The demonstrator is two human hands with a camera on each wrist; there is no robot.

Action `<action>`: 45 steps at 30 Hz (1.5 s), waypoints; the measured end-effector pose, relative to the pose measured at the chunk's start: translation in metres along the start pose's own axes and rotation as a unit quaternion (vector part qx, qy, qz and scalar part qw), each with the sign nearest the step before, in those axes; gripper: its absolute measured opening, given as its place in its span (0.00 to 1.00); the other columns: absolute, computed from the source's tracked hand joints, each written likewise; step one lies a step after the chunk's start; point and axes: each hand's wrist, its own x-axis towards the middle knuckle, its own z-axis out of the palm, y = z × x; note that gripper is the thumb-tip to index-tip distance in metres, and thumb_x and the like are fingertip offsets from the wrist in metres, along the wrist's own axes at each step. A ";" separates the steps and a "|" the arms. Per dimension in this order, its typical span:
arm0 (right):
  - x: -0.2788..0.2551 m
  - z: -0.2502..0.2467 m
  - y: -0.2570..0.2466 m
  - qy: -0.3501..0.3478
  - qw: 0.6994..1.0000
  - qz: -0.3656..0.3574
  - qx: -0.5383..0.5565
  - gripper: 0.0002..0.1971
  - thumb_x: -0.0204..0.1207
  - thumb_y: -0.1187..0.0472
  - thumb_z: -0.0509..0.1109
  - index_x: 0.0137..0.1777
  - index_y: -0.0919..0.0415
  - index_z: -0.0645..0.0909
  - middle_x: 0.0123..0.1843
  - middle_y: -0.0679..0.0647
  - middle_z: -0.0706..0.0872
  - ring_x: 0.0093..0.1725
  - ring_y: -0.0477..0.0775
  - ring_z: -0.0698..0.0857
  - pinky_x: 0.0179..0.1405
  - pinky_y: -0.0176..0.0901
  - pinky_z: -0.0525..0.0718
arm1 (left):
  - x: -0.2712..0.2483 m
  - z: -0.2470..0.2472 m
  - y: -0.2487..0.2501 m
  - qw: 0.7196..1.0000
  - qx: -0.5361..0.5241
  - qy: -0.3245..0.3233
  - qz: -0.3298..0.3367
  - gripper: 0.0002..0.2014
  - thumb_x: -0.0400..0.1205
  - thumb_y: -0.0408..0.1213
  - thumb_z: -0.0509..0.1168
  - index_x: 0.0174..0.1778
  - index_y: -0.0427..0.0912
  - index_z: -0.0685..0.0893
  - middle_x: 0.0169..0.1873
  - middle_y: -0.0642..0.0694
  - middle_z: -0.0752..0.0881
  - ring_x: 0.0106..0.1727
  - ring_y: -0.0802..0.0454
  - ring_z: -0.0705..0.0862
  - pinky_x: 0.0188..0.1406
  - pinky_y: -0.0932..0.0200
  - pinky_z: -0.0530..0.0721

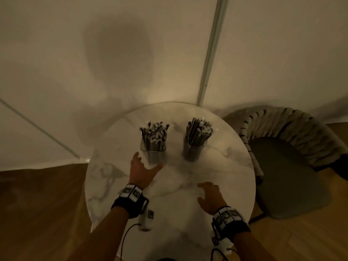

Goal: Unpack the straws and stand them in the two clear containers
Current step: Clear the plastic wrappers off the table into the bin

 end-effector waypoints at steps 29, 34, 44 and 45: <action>0.057 0.051 0.007 0.053 0.995 0.043 -0.067 0.55 0.66 0.37 0.62 0.78 0.32 0.19 0.84 0.51 0.21 0.83 0.63 0.23 0.83 0.67 0.35 | 0.281 0.054 0.111 0.984 -0.040 0.158 0.065 0.49 0.53 0.60 0.83 0.63 0.42 0.67 0.61 0.44 0.77 0.49 0.49 0.79 0.51 0.57 0.82; 0.058 0.053 0.008 0.059 0.995 0.042 -0.068 0.54 0.65 0.36 0.63 0.82 0.34 0.27 0.85 0.51 0.23 0.83 0.63 0.23 0.82 0.66 0.35 | 0.284 0.059 0.108 0.983 -0.035 0.167 0.065 0.53 0.51 0.60 0.83 0.66 0.41 0.66 0.63 0.43 0.76 0.55 0.44 0.80 0.57 0.49 0.84; 0.057 0.039 -0.003 0.068 0.996 0.044 -0.046 0.54 0.66 0.34 0.66 0.86 0.40 0.37 0.88 0.52 0.31 0.86 0.65 0.36 0.84 0.67 0.49 | 0.209 0.060 -0.003 0.956 0.285 -0.032 0.066 0.43 0.75 0.53 0.72 0.82 0.40 0.61 0.81 0.37 0.62 0.81 0.36 0.62 0.78 0.39 0.65; 0.058 0.031 -0.007 0.099 0.994 0.053 -0.010 0.52 0.66 0.33 0.67 0.86 0.42 0.43 0.88 0.52 0.42 0.86 0.65 0.46 0.82 0.64 0.56 | 0.199 0.061 -0.015 0.943 0.318 -0.052 0.085 0.45 0.77 0.55 0.69 0.85 0.42 0.56 0.84 0.40 0.56 0.84 0.40 0.55 0.82 0.41 0.58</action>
